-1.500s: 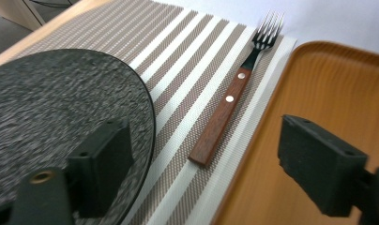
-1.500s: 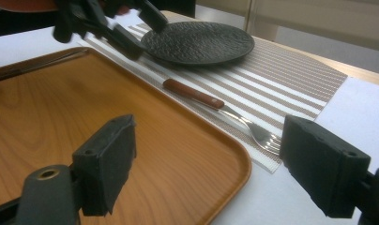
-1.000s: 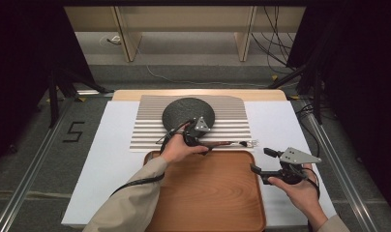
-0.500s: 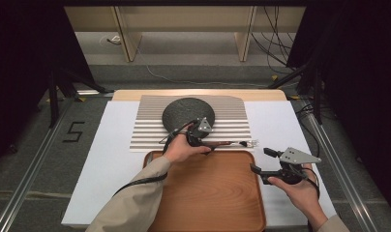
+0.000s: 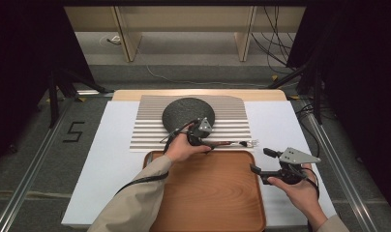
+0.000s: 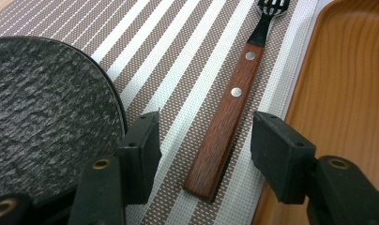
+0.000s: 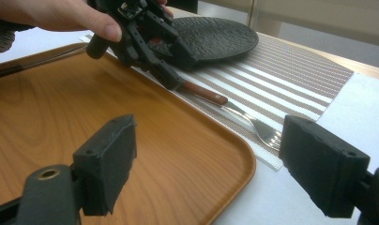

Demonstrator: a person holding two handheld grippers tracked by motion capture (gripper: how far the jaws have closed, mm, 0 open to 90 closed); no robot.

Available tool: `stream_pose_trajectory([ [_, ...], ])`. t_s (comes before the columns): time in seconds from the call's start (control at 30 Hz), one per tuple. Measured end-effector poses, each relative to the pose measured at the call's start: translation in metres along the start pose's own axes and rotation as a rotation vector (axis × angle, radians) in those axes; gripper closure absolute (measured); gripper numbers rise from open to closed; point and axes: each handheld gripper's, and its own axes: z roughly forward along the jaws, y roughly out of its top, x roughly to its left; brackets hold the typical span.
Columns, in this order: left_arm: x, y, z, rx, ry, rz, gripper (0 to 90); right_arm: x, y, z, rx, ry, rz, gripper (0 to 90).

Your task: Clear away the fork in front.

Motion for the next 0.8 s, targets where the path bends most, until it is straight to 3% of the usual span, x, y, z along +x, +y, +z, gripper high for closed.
stream_pose_trajectory([
  [0.57, 0.0006, -0.0014, 0.0056, 0.03, -0.022, 0.024, 52.4, -0.0001, -0.0003, 0.0003, 0.001, -0.002, 0.003, 20.4],
  [0.8, 0.0013, -0.0007, 0.0063, 0.037, -0.035, 0.015, 55.0, -0.0002, -0.0004, 0.0004, 0.0, -0.001, 0.003, 20.5],
])
